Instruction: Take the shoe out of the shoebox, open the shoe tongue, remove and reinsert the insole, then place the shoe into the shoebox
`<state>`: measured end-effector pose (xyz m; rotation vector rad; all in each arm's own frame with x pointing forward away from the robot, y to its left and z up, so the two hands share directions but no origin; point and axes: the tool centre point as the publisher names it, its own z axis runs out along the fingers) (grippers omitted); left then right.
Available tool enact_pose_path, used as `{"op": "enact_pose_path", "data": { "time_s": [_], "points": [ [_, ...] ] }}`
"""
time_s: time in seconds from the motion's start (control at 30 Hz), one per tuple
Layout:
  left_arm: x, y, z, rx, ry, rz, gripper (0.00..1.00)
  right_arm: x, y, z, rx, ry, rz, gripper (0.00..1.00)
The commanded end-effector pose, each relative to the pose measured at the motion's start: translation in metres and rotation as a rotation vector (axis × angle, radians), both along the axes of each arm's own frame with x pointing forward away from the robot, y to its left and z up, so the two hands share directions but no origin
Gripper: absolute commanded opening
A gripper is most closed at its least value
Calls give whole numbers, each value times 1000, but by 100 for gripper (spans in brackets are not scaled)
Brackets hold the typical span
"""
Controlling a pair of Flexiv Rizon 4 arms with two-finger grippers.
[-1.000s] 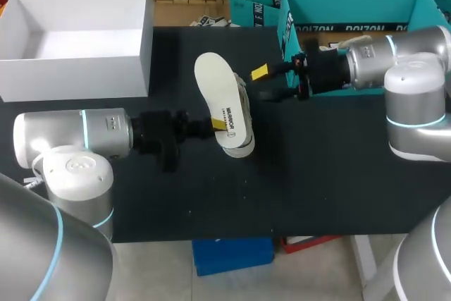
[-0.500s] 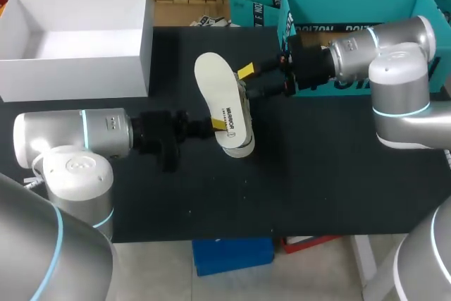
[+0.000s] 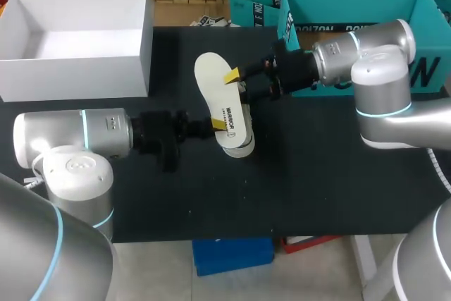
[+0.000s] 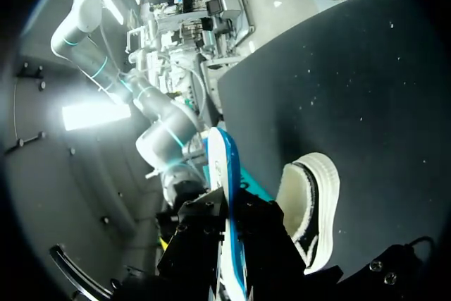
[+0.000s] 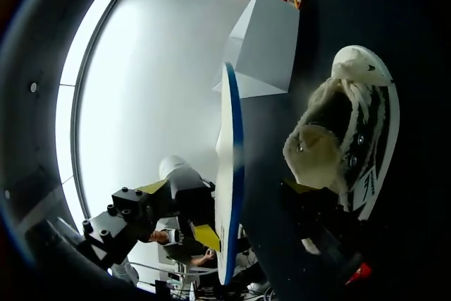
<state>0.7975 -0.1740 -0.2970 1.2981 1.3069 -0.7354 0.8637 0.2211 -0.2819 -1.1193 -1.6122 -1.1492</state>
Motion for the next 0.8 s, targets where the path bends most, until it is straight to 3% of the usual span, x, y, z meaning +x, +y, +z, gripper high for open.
{"op": "enact_pose_path", "data": {
  "time_s": [0.03,0.13,0.17,0.23,0.3,0.33,0.37,0.4,0.43,0.8],
  "points": [
    [-1,-1,1,5,-1,4,0,2,2,-3,0,3,-2,100],
    [-1,-1,1,5,-1,4,0,1,2,-3,0,4,-5,96],
    [-1,-1,1,5,-1,4,0,1,2,-4,0,5,-4,86],
    [-1,-1,1,5,-1,4,0,0,2,-5,-1,9,-5,75],
    [-1,-1,1,5,-1,4,0,0,2,-6,-2,13,-6,50],
    [-1,-1,1,5,-1,4,0,0,2,-7,-2,15,-6,44],
    [-1,-1,1,5,-1,4,0,0,2,-7,-1,17,-7,29],
    [-1,-1,1,5,-1,4,0,0,1,-8,-1,18,-8,7],
    [-1,-1,1,5,-1,4,0,0,1,-8,-2,19,-8,0],
    [-1,-1,1,5,-1,4,0,2,5,-12,4,32,9,0]
  ]
}}
